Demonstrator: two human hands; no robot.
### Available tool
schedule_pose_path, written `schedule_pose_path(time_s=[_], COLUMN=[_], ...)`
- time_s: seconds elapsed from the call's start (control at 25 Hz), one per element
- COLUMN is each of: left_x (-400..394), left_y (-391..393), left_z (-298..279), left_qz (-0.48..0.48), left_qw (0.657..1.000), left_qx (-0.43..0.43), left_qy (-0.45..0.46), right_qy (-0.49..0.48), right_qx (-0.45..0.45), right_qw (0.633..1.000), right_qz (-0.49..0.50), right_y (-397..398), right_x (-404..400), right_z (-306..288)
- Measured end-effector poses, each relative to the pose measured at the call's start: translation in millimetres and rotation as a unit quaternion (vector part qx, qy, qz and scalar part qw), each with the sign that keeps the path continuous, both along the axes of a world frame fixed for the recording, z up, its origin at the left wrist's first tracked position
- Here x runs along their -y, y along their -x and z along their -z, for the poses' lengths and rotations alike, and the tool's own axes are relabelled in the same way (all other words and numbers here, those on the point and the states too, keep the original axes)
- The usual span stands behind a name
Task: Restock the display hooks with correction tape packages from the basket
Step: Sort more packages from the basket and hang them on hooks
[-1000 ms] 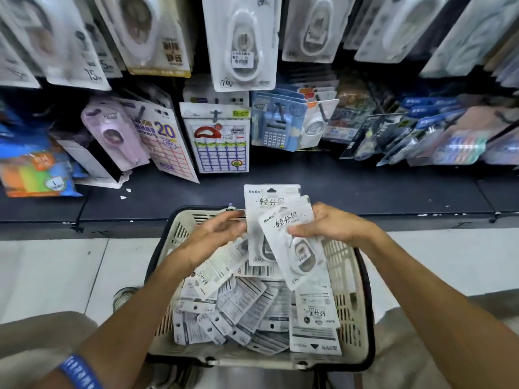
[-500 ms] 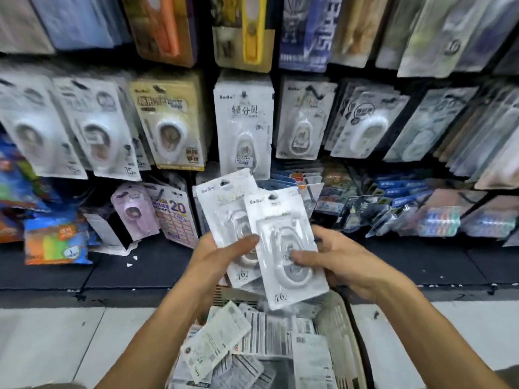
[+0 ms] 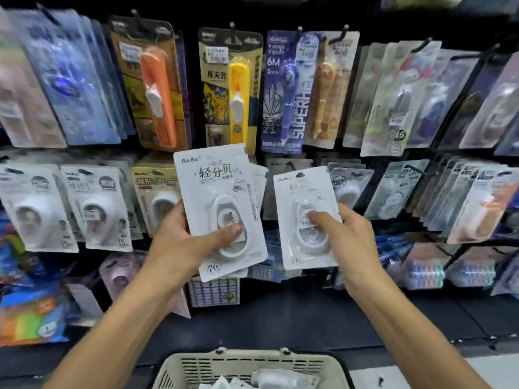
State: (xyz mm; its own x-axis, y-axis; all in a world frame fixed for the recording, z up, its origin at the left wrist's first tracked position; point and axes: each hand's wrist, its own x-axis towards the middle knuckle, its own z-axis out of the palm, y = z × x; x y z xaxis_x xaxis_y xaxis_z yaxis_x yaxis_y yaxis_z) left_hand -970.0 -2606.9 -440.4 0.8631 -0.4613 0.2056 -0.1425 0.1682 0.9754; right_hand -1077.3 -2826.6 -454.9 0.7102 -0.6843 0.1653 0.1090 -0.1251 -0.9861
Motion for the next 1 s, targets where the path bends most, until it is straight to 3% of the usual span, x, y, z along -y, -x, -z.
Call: schedule_pose_path(time_s=[0.08, 0.24, 0.32, 0.4, 0.48, 0.64, 0.8, 1.0], left_x=[-0.1, 7.5, 14.3, 21.5, 24.6, 16.6, 9.5, 16.5], left_y=[-2.1, 4.7, 8.4, 11.7, 15.3, 10.9, 0.6, 5.8], left_z=[-2.7, -3.4, 1.3, 5.8, 6.9, 1.3, -6.1, -4.8], left_qz=[0.001, -0.001, -0.021, -0.029, -0.002, 0.021, -0.055, -0.04], left_qw=[1.0, 1.0, 1.0, 0.999, 1.0, 0.997, 0.995, 0.997], left_qx=[0.003, 0.015, 0.017, 0.014, -0.012, -0.073, -0.065, -0.058], left_qy=[0.006, 0.005, 0.008, 0.001, 0.002, 0.02, 0.051, 0.034], right_qy=[0.003, 0.137, 0.18, 0.115, 0.063, -0.114, -0.091, -0.104], right_qx=[-0.007, -0.193, -0.14, -0.048, -0.008, 0.039, -0.012, -0.006], right_qw=[1.0, 0.96, 0.969, 0.989, 0.987, 0.991, 0.995, 0.994], right_qz=[0.023, 0.149, 0.095, -0.08, -0.147, -0.054, 0.044, 0.03], right_y=[-0.7, -3.8, -0.3, 1.8, -0.5, 3.4, 22.2, 15.6], right_x=[0.3, 1.8, -14.2, -37.7, -50.1, -35.0, -9.8, -14.4], right_z=[2.6, 3.7, 8.9, 13.7, 15.7, 8.0, 16.0, 11.1])
